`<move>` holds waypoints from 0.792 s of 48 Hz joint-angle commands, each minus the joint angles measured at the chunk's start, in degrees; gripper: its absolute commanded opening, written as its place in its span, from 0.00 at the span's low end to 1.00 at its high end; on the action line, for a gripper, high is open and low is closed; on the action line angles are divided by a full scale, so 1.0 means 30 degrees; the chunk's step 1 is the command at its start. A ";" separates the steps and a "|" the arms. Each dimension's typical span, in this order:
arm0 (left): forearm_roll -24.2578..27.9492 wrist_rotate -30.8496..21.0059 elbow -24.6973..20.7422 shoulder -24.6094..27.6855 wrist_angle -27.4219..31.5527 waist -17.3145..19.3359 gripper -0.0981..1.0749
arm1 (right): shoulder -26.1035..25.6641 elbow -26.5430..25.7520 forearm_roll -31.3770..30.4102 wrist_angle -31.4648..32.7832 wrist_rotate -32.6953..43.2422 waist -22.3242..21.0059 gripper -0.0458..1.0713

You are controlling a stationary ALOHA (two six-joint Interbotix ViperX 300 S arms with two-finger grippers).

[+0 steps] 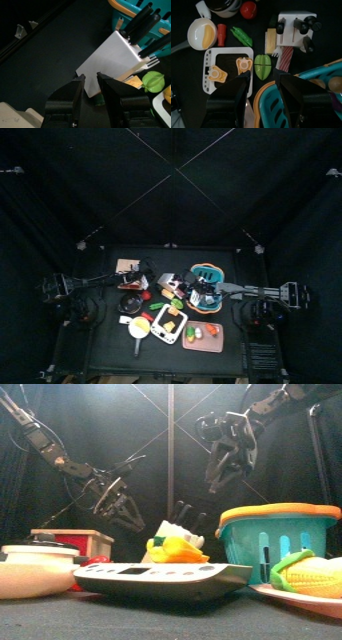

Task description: Push holder back

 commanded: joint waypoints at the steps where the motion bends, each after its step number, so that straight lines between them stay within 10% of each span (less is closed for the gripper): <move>1: 0.0410 0.0029 -0.0234 -0.0381 -0.0410 -0.1436 0.69 | -0.1143 0.1055 -0.1172 -0.2988 0.0264 0.0381 0.75; 20: -0.1318 -0.0029 -0.0264 -0.0293 -0.1318 -0.5156 0.69 | -0.3428 0.5068 -0.3779 -1.0811 0.0234 0.2197 0.75; 38: -0.3838 -0.0029 -0.0439 0.0264 -0.1553 -0.6592 0.69 | -0.4453 0.6943 -0.4365 -1.2041 0.0264 0.2197 0.75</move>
